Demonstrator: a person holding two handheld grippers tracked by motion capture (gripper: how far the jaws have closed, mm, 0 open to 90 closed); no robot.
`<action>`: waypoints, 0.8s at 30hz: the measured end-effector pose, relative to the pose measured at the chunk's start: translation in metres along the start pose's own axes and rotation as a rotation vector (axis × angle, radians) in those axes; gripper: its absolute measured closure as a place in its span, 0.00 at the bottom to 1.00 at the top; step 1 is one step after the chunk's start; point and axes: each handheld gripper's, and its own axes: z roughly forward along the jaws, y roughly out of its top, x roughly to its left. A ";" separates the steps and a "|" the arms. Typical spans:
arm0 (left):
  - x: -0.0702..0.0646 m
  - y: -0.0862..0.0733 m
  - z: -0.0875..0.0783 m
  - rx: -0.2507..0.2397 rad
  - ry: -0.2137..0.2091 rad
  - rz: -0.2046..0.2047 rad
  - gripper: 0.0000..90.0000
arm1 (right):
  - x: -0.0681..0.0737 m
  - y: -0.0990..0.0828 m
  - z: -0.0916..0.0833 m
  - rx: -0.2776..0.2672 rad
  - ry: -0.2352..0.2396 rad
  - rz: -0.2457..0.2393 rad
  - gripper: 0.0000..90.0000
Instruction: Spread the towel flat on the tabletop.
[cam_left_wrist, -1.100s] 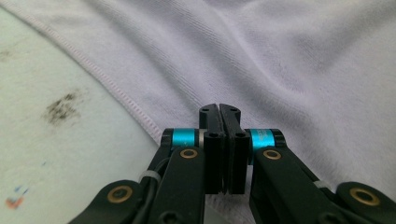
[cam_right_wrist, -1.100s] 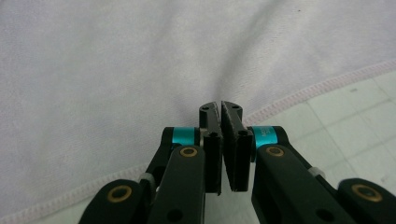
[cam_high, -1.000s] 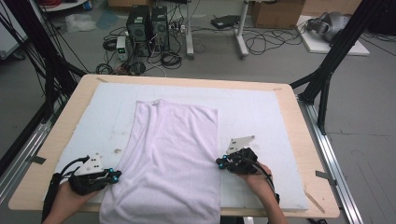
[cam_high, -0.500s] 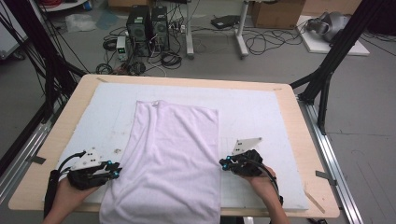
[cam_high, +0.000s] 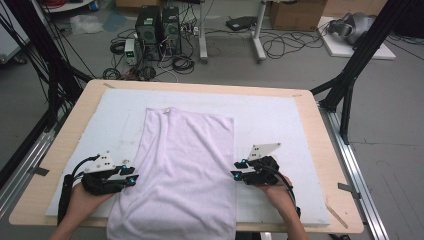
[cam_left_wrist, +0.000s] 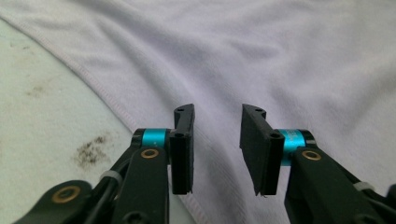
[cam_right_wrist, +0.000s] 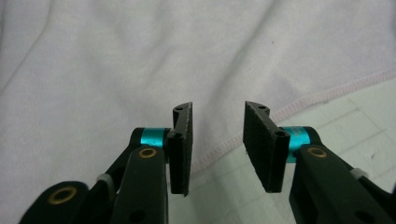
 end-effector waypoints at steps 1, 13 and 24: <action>0.001 0.002 0.001 -0.003 0.001 -0.003 0.69 | -0.001 0.001 0.001 -0.003 -0.006 -0.002 0.66; 0.011 0.014 0.013 -0.040 0.014 -0.045 0.54 | 0.001 0.010 0.009 -0.045 -0.011 0.030 0.46; 0.008 0.014 0.014 -0.032 0.033 -0.032 0.51 | -0.001 0.010 0.010 -0.052 -0.034 0.053 0.39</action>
